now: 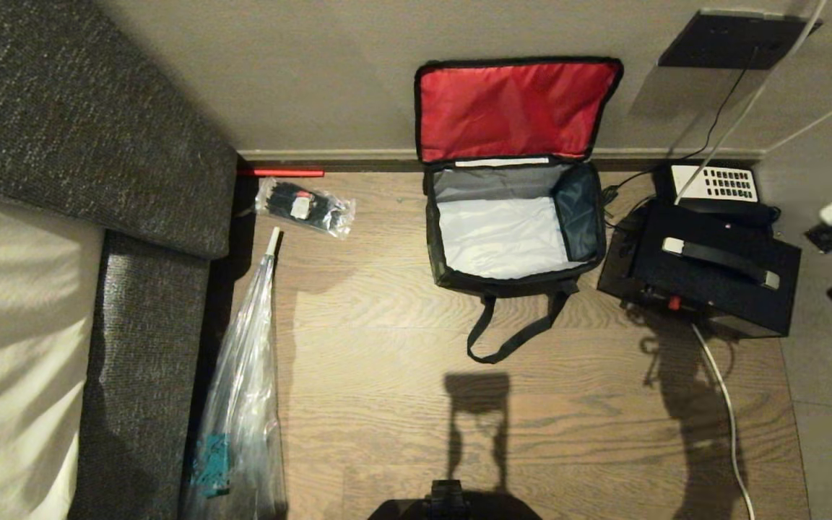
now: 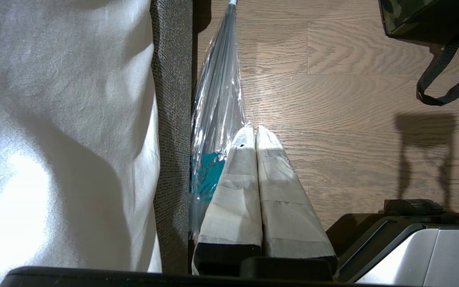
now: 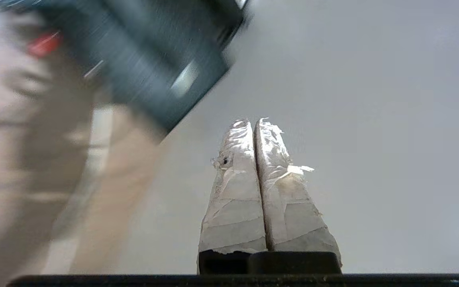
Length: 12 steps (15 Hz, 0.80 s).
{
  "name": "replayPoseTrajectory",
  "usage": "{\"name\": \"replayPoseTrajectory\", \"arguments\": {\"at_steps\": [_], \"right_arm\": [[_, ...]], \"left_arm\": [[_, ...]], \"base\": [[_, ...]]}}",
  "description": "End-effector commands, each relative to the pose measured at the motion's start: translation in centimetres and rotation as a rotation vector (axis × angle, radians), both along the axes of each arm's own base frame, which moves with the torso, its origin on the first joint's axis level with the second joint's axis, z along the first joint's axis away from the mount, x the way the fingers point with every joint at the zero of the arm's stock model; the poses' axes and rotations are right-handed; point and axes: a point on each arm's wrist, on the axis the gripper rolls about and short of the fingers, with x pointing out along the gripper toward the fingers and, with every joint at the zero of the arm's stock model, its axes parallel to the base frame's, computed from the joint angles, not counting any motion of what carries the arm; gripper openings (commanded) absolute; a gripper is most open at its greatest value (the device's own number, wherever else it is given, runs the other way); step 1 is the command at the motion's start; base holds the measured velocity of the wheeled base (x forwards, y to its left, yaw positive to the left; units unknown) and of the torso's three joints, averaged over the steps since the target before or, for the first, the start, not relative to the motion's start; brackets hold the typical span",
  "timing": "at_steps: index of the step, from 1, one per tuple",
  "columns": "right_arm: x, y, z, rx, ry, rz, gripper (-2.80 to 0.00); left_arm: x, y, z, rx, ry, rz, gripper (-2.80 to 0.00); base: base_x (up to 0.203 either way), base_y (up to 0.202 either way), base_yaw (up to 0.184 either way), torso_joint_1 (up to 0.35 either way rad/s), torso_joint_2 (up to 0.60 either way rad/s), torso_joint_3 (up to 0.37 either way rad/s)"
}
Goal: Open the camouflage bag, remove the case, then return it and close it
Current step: Grip the handle again
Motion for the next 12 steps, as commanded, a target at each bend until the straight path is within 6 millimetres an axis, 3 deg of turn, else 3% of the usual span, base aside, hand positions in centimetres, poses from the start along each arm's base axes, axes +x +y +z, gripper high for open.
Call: {"name": "replayPoseTrajectory", "arguments": {"at_steps": [1,4,6,8,12], "right_arm": [[-8.7,1.2,-1.3,0.23,-0.139,-0.007,-2.8],[-15.1,2.3,-6.9,0.418,-0.17,0.125,-2.8],[-17.8,2.7,-10.0,0.523,-0.162,0.191,-2.8],[-19.7,3.0,-12.0,0.629,-0.133,0.25,-2.8],[-21.9,3.2,-13.6,0.739,-0.269,0.395,-2.8]], "left_arm": [[0.0,0.0,0.0,0.0,0.003,0.0,-2.8],[0.0,0.0,0.0,-0.001,0.003,0.0,-2.8],[0.0,0.0,0.0,-0.001,0.003,0.0,-2.8],[0.0,0.0,0.0,-0.001,0.003,0.0,-2.8],[0.0,0.0,0.0,0.001,0.003,0.0,-2.8]], "base": [[0.0,0.0,0.0,0.0,0.0,0.0],[0.0,0.0,0.0,0.0,0.0,0.0],[0.0,0.0,0.0,0.0,0.0,0.0],[0.0,0.0,0.0,0.0,0.0,0.0],[0.0,0.0,0.0,0.0,0.0,0.0]]}}
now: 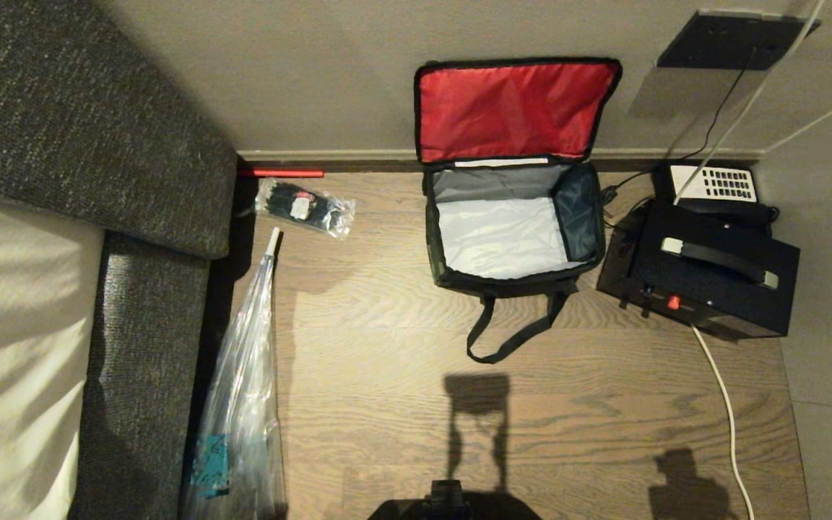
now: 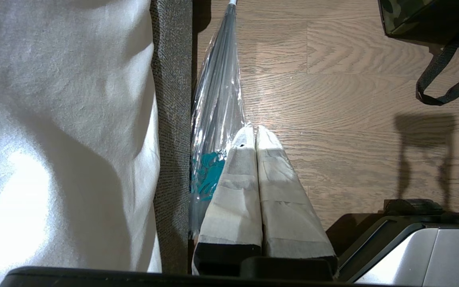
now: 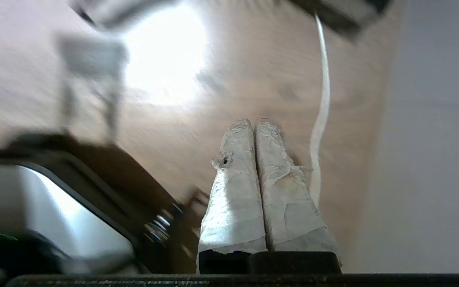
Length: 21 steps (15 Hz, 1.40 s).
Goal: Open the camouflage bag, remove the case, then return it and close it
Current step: Grip the handle again
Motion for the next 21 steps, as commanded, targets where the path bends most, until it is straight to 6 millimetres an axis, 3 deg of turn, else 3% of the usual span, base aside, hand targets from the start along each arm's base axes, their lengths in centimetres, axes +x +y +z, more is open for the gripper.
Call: {"name": "replayPoseTrajectory", "arguments": {"at_steps": [1,21], "right_arm": [[-1.31,0.01,-0.93,0.095,-0.133,0.018,-2.8],[-1.46,0.01,-1.06,0.101,-0.151,0.019,-2.8]], "left_arm": [[0.02,0.0,-0.04,-0.002,0.003,0.0,-2.8],[0.02,0.0,-0.04,0.0,0.003,0.0,-2.8]], "base": [[0.0,0.0,0.0,0.0,0.0,0.0],[0.0,0.0,0.0,0.0,0.0,0.0]]}}
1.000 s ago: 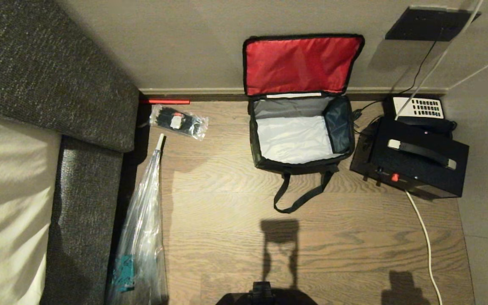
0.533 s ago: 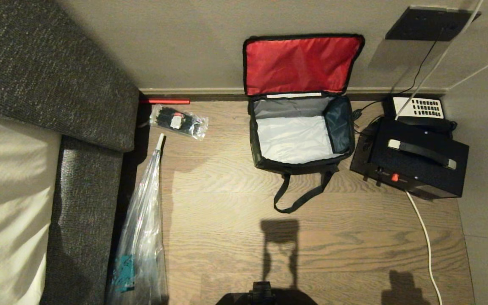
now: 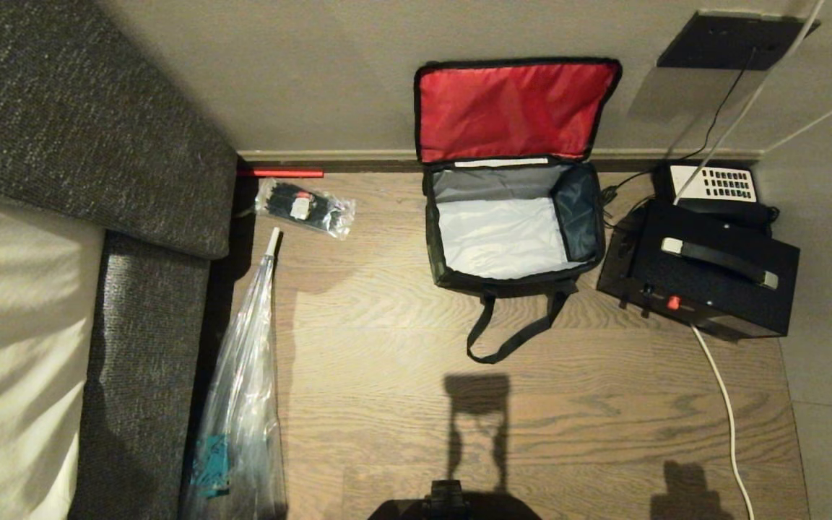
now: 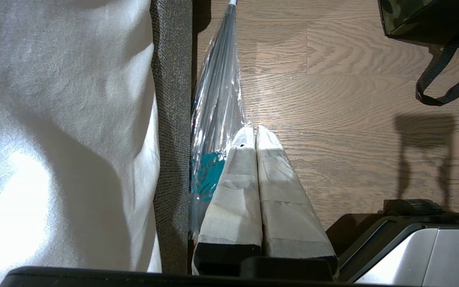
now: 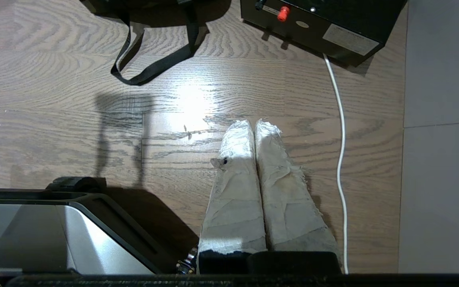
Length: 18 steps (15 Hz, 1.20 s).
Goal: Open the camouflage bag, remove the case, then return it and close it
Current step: Grip the handle again
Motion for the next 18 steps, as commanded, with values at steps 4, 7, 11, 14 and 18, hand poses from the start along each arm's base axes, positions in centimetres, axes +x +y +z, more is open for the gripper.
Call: {"name": "replayPoseTrajectory", "arguments": {"at_steps": [4,7,11,14,18], "right_arm": [[0.05,0.0,0.01,-0.001,0.007,0.001,-2.8],[0.05,0.0,0.01,-0.001,0.007,0.001,-2.8],[0.04,0.0,0.01,-0.001,0.006,0.001,-2.8],[0.05,0.0,0.01,-0.001,0.007,0.001,-2.8],[0.04,0.0,0.01,-0.001,0.006,0.001,-2.8]], "left_arm": [[0.02,0.0,-0.04,0.0,0.003,0.001,-2.8],[0.02,0.0,-0.04,0.0,0.003,0.001,-2.8],[0.02,0.0,-0.04,0.0,0.003,0.001,-2.8],[0.02,0.0,-0.04,0.0,0.003,0.001,-2.8],[0.02,0.0,-0.04,0.0,0.003,0.001,-2.8]], "base": [[0.0,0.0,0.0,0.0,0.0,0.0],[0.0,0.0,0.0,0.0,0.0,0.0],[0.0,0.0,0.0,0.0,0.0,0.0],[0.0,0.0,0.0,0.0,0.0,0.0],[0.0,0.0,0.0,0.0,0.0,0.0]]}}
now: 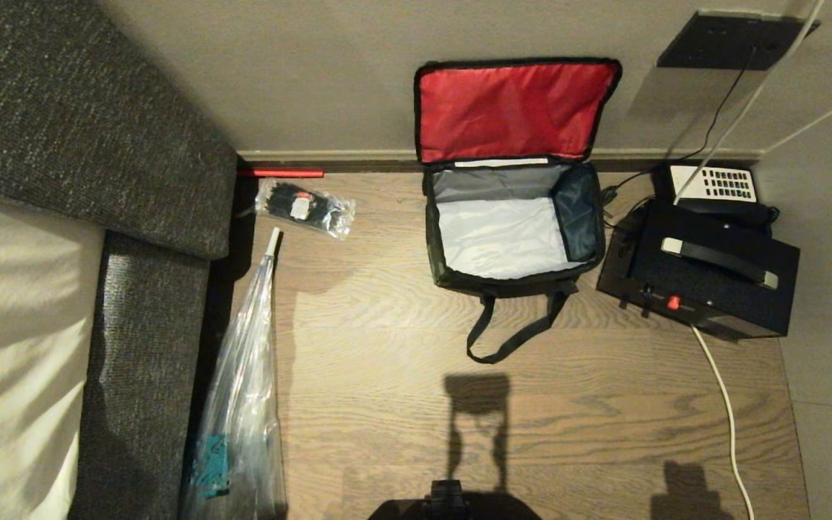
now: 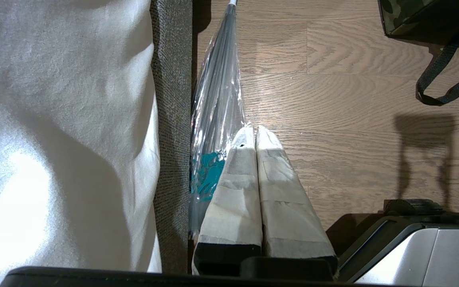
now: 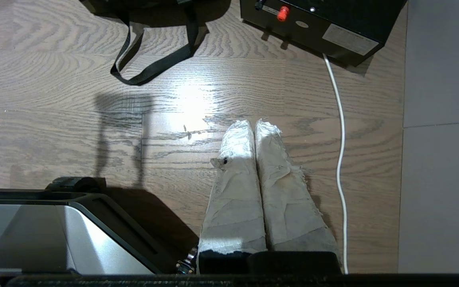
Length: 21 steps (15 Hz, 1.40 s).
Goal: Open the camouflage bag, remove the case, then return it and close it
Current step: Grip the handle again
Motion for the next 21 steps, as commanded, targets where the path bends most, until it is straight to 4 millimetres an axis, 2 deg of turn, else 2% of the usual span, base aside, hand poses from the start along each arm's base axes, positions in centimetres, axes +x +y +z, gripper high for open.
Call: {"name": "replayPoseTrajectory", "arguments": {"at_steps": [1,21], "right_arm": [[0.02,0.0,0.01,-0.001,0.003,0.001,-2.8],[0.02,0.0,0.01,-0.001,0.004,0.001,-2.8]], "left_arm": [[0.02,0.0,-0.04,0.0,0.003,0.0,-2.8],[0.02,0.0,-0.04,0.001,0.003,0.0,-2.8]], "base": [[0.0,0.0,0.0,0.0,0.0,0.0],[0.0,0.0,0.0,0.0,0.0,0.0]]}}
